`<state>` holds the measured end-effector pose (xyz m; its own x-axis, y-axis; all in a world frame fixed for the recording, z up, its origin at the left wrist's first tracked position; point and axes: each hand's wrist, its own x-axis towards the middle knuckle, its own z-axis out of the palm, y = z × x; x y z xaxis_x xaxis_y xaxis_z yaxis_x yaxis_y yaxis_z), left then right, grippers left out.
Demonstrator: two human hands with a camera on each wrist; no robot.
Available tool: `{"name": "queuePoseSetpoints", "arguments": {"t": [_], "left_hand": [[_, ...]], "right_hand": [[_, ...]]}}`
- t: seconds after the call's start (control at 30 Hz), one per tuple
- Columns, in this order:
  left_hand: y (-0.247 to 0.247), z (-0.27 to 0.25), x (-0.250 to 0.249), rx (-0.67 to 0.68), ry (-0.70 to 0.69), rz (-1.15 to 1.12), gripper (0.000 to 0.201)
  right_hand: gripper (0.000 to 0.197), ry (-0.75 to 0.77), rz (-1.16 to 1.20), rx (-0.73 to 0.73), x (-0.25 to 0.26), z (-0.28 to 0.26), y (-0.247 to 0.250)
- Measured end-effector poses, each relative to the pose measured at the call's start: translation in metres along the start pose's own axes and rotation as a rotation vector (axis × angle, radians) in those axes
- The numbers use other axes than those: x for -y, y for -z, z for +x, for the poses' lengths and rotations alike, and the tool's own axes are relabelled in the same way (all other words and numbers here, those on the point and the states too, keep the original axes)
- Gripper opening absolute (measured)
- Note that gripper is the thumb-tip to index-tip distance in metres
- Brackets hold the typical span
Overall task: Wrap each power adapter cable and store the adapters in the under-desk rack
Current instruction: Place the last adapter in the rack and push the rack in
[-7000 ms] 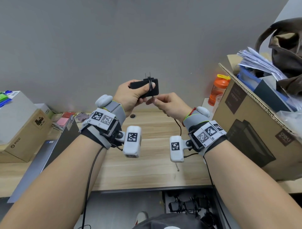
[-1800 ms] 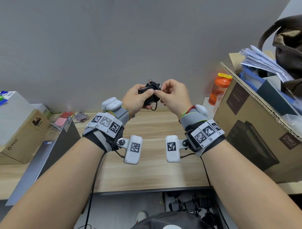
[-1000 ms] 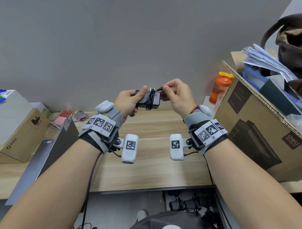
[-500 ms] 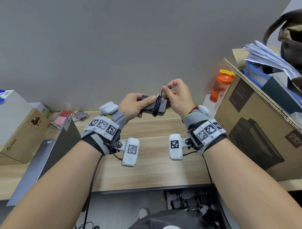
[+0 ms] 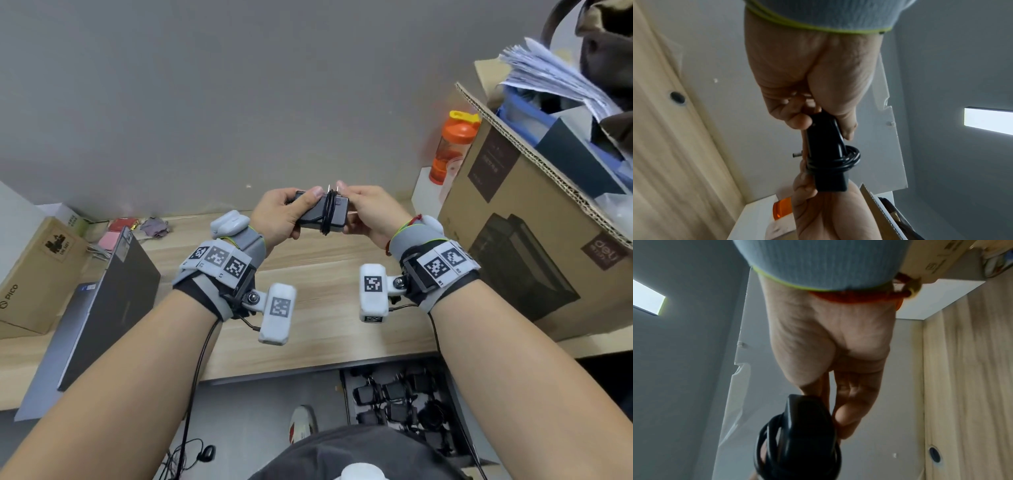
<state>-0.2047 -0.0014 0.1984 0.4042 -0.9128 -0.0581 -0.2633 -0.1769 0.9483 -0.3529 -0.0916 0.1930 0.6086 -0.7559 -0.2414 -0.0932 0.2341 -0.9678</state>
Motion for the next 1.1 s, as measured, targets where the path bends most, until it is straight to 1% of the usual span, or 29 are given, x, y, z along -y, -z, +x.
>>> {"name": "queuePoseSetpoints", "arguments": {"t": [0.07, 0.13, 0.17, 0.23, 0.27, 0.33, 0.4, 0.5, 0.6, 0.63, 0.67, 0.73, 0.77, 0.83, 0.9, 0.97, 1.03, 1.1], "left_hand": [[-0.014, -0.001, 0.013, -0.042, 0.039, -0.038, 0.034], [-0.027, -0.008, 0.026, -0.05, 0.068, -0.052, 0.034], [-0.034, -0.012, 0.033, -0.034, 0.081, -0.052, 0.034], [-0.052, -0.021, 0.051, 0.017, 0.143, -0.109, 0.033], [-0.056, -0.028, 0.055, 0.049, 0.157, -0.145, 0.035], [-0.071, -0.048, 0.076, 0.133, 0.205, -0.146, 0.047], [-0.103, -0.071, 0.114, 0.211, 0.295, -0.109, 0.057], [-0.124, -0.093, 0.143, 0.228, 0.326, -0.035, 0.063], [-0.151, -0.112, 0.171, 0.29, 0.372, 0.048, 0.06], [-0.16, -0.12, 0.182, 0.31, 0.395, 0.045, 0.061], [-0.175, -0.13, 0.196, 0.327, 0.447, 0.026, 0.063], [-0.188, -0.143, 0.21, 0.331, 0.484, 0.023, 0.066], [-0.197, -0.148, 0.222, 0.333, 0.51, 0.028, 0.066], [-0.217, -0.158, 0.25, 0.347, 0.594, 0.029, 0.065], [-0.228, -0.168, 0.269, 0.378, 0.639, 0.06, 0.068], [-0.243, -0.173, 0.299, 0.378, 0.738, 0.029, 0.069], [-0.249, -0.178, 0.318, 0.382, 0.824, -0.014, 0.064], [-0.26, -0.181, 0.354, 0.393, 0.851, 0.029, 0.058]], "right_hand": [[0.049, -0.064, 0.045, -0.001, -0.01, -0.006, 0.005], [0.057, -0.097, 0.047, 0.042, -0.026, -0.015, 0.011], [0.055, -0.097, 0.028, 0.061, -0.034, -0.018, 0.014], [0.042, -0.116, 0.016, 0.12, -0.059, -0.028, 0.025], [0.036, -0.125, 0.025, 0.124, -0.067, -0.033, 0.029], [0.03, -0.173, 0.017, 0.095, -0.094, -0.048, 0.038], [0.028, -0.275, -0.013, 0.065, -0.143, -0.062, 0.054], [0.024, -0.322, -0.003, 0.012, -0.185, -0.081, 0.065], [0.022, -0.398, 0.034, -0.017, -0.228, -0.101, 0.081], [0.024, -0.423, 0.035, -0.031, -0.242, -0.107, 0.085], [0.026, -0.46, 0.038, -0.056, -0.26, -0.117, 0.092], [0.029, -0.5, 0.032, -0.103, -0.281, -0.129, 0.1], [0.031, -0.528, 0.025, -0.12, -0.294, -0.134, 0.104], [0.044, -0.596, -0.017, -0.139, -0.327, -0.142, 0.112], [0.053, -0.652, -0.066, -0.158, -0.352, -0.15, 0.117], [0.048, -0.702, -0.069, -0.207, -0.383, -0.149, 0.121], [0.043, -0.742, -0.082, -0.264, -0.404, -0.146, 0.126], [0.036, -0.772, -0.105, -0.291, -0.439, -0.138, 0.13]]}}
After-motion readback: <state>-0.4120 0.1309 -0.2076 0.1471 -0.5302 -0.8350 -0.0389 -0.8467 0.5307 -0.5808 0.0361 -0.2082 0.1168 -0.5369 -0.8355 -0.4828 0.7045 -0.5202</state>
